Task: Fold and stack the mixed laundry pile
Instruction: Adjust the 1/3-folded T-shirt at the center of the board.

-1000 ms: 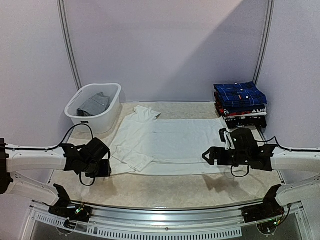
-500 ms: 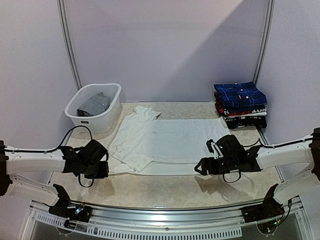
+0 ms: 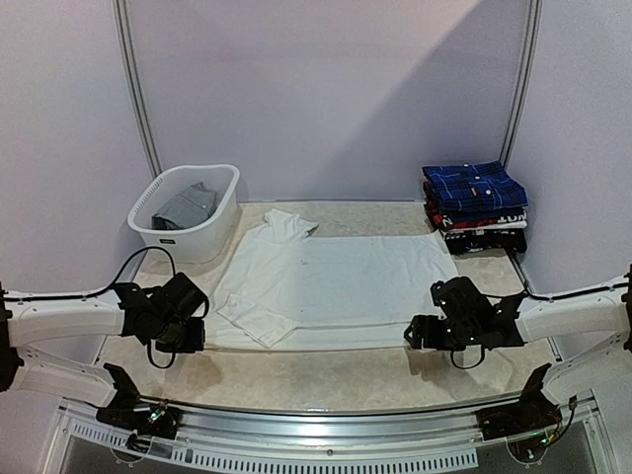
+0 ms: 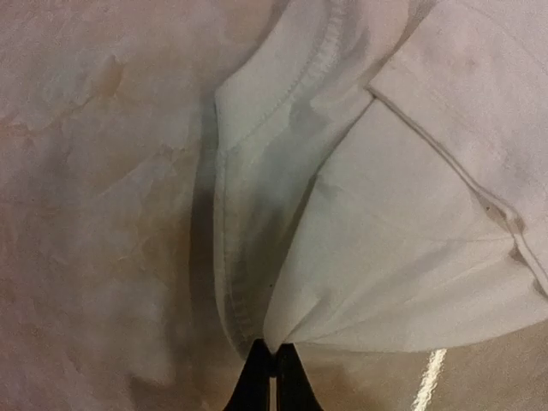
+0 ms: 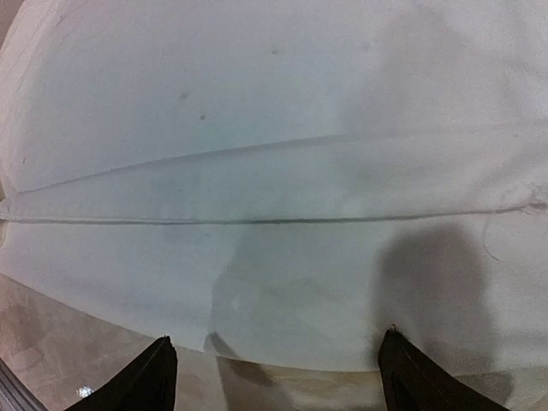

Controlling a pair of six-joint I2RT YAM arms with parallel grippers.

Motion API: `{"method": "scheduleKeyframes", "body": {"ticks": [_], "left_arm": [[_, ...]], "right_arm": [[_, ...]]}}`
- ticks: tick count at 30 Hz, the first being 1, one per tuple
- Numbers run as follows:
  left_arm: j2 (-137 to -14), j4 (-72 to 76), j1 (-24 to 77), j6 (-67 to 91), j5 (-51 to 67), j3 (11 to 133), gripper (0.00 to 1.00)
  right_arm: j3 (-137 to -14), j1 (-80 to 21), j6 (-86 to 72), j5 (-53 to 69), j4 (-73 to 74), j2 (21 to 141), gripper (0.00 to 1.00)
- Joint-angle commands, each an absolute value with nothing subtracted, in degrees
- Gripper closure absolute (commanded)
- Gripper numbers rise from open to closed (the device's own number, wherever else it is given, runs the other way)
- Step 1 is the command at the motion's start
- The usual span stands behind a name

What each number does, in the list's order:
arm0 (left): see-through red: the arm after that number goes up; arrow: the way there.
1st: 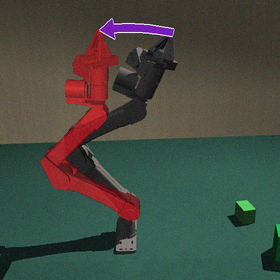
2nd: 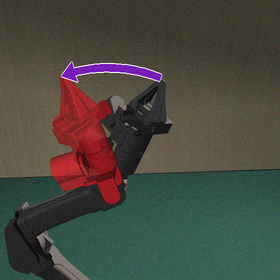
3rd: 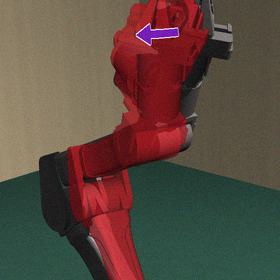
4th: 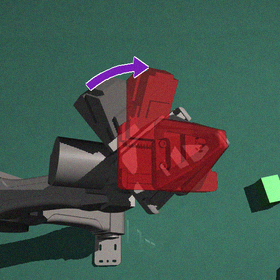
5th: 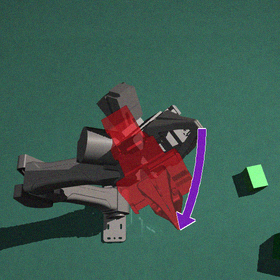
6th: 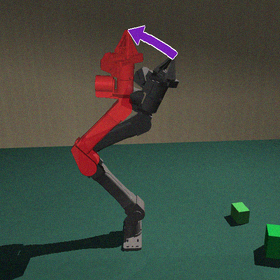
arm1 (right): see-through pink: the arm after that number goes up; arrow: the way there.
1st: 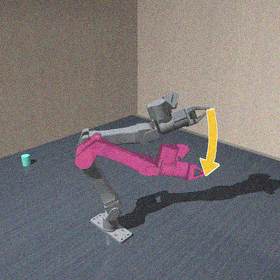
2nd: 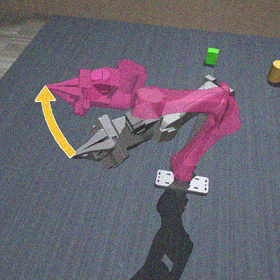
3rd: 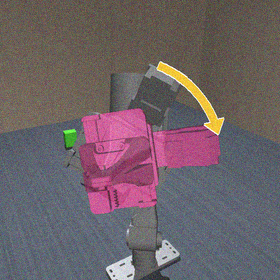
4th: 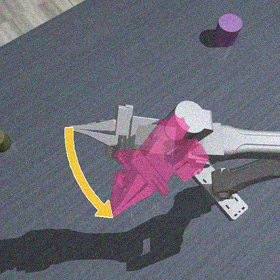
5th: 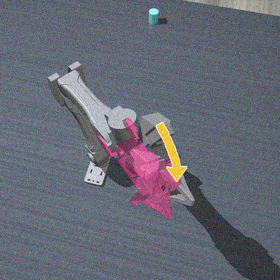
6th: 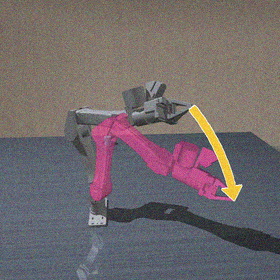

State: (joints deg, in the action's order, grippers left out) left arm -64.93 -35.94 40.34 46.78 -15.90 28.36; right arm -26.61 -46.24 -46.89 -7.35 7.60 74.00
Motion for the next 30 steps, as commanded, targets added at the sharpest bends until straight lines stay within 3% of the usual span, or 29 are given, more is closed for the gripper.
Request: {"method": "scheduleKeyframes", "body": {"ticks": [1,8,12,24,30], "left_arm": [[-62.98,-43.05,38.76,46.4,-18.35,29.36,1.0],[-65.45,-43.48,38.72,46.93,-17.94,29.66,0.99],[-64.22,-43.41,38.67,46.97,-17.39,29.84,0.91],[-57.03,-42.19,38.83,45.35,-18.23,31.33,0.18],[-56.2,-40.57,39.32,44.65,-18.09,33.27,0.09]], "right_arm": [[-23.62,-46.26,-50.25,-14.08,19.45,69.81,0.16],[-22.66,-46.33,-51.89,-16.04,23.06,63.24,0.16],[-22.83,-46.29,-51.14,-15.25,23.57,61.61,0.12],[-25.89,-46.3,-44.5,-11.04,24.38,58.88,0.05],[-28.85,-46.25,-42.26,-12.32,28.69,56.31,0.04]]}}
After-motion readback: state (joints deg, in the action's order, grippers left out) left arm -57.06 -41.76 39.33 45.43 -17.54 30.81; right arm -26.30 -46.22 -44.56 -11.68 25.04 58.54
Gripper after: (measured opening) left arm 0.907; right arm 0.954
